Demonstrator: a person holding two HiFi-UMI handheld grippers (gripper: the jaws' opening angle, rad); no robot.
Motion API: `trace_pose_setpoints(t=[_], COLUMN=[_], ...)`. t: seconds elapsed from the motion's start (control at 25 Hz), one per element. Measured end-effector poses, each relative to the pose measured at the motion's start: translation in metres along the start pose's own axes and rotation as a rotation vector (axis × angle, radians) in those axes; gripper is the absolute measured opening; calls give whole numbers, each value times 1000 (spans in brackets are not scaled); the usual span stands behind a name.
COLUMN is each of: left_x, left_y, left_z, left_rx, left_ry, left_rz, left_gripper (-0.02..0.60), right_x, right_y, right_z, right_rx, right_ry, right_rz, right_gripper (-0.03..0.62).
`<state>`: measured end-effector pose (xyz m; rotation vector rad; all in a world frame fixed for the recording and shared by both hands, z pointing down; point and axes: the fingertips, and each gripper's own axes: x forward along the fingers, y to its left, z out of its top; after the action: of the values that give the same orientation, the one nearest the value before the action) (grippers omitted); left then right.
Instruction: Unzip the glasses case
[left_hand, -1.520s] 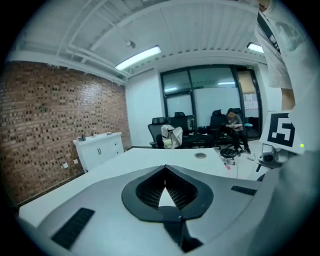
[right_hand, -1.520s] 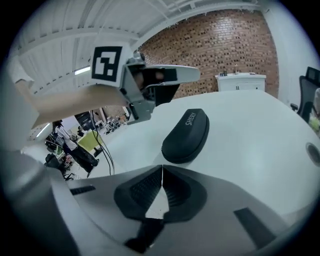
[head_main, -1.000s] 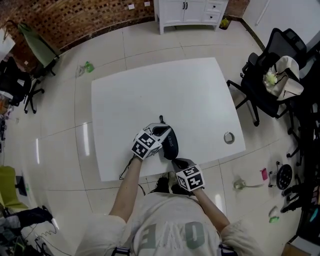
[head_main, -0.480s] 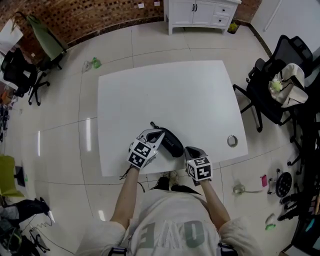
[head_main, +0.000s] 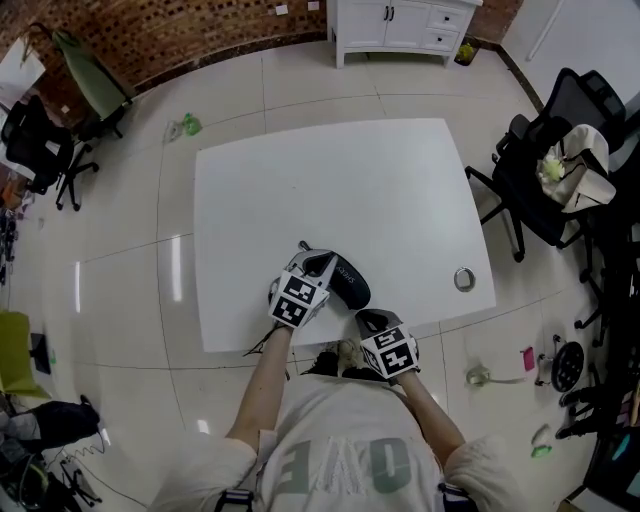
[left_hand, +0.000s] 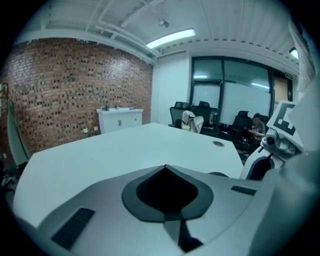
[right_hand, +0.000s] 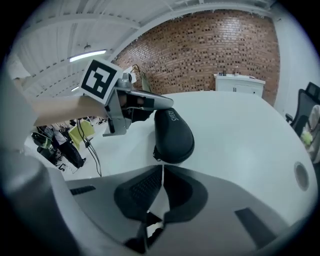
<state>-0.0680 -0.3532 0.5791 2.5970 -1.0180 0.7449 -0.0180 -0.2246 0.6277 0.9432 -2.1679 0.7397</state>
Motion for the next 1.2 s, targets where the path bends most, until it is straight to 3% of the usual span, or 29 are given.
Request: trace_pose_setpoints(t=[0.28,0.4,0.56,1.2], left_x=[-4,0,-2,-2], left_y=[11,13,13,14], left_z=[-2,-3,-3,-4], left_rx=[-28,-66,-71,-94], left_ry=[-17,-19,-27,-42], left_rz=[32,41,41,44], left_gripper=[3,3,3,3], right_x=[6,2,7,22], right_y=[-64,-63,-50,-62], right_z=[29,26,14,31], right_rx=[89,83,115,79], right_ry=[-85,-83,-64,-6], right_rz=[-187,-184,-174,-304], right_gripper=[-5,-3,74,56])
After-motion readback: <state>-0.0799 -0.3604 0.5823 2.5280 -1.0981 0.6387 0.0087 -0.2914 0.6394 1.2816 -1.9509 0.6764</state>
